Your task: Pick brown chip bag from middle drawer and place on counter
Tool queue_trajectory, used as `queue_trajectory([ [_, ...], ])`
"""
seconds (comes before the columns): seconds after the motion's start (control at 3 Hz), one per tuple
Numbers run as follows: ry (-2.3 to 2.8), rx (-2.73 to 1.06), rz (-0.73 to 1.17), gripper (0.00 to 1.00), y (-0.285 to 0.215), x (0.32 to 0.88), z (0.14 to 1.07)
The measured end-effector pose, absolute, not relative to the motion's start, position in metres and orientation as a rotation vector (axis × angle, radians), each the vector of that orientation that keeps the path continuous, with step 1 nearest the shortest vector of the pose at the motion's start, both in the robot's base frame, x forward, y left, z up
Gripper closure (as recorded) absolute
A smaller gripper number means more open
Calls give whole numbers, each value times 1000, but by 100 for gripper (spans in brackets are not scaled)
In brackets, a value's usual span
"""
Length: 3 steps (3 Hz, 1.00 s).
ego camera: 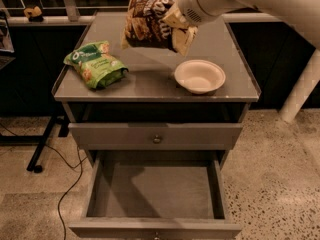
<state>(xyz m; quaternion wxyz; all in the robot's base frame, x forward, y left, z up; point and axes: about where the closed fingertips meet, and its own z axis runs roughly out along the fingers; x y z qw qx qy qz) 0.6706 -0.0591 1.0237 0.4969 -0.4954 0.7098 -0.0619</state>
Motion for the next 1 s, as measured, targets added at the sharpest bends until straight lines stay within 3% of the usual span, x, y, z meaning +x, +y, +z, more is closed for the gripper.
queue_trajectory([
  [0.67, 1815, -1139, -196, 100, -66, 713, 1002],
  [1.0, 1815, -1140, -196, 81, -66, 714, 1002],
])
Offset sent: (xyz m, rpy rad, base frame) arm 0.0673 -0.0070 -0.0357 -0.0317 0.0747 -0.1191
